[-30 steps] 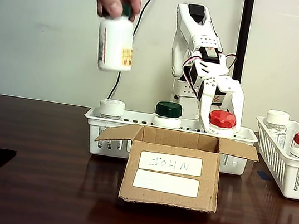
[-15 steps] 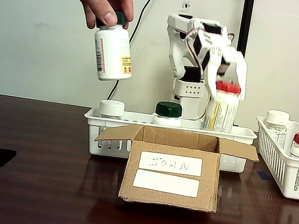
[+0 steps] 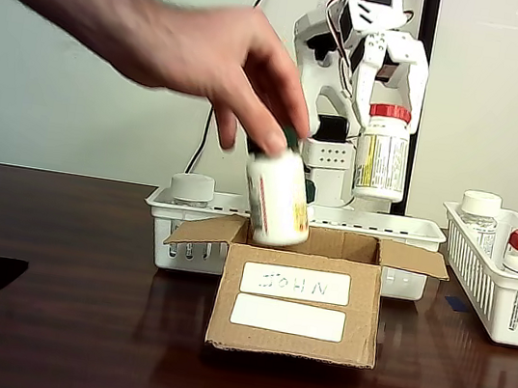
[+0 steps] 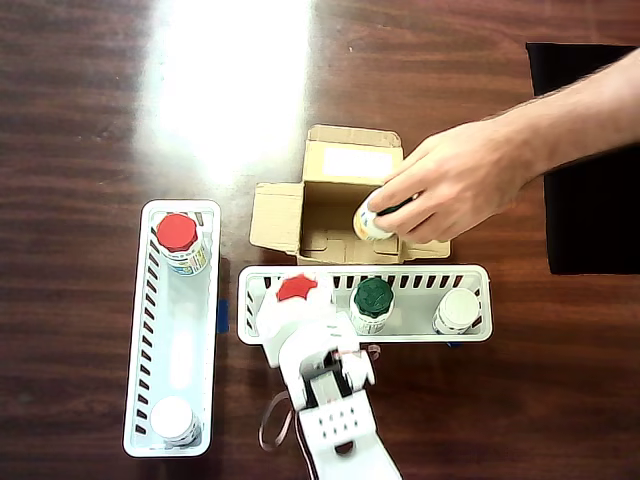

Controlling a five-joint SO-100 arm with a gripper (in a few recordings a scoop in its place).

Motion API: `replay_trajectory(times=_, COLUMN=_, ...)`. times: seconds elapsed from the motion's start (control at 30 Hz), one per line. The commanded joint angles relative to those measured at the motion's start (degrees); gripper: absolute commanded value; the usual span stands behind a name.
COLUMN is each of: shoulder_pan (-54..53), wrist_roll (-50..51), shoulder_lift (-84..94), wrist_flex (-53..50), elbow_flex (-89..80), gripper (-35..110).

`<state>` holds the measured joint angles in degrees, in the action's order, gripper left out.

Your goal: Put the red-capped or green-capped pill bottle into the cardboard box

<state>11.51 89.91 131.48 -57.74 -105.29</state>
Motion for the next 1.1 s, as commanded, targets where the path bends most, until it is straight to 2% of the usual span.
replay_trajectory(times=0.0, shoulder_pan=-1.5, wrist_roll=0.0, shoulder_lift=-6.2, wrist_flex=0.5, elbow_flex=13.5, gripper=1)
replay_trajectory(times=0.63, shoulder_pan=-8.6, wrist_roll=2.9, shoulder_lift=-25.8, wrist_flex=14.9, elbow_flex=23.6, gripper=1)
replay_trajectory(times=0.93, shoulder_pan=-13.2, wrist_roll=6.0, shoulder_lift=-31.7, wrist_flex=22.5, elbow_flex=20.1, gripper=1)
replay_trajectory(times=1.07, shoulder_pan=-13.7, wrist_roll=7.4, shoulder_lift=-34.6, wrist_flex=29.4, elbow_flex=15.9, gripper=1)
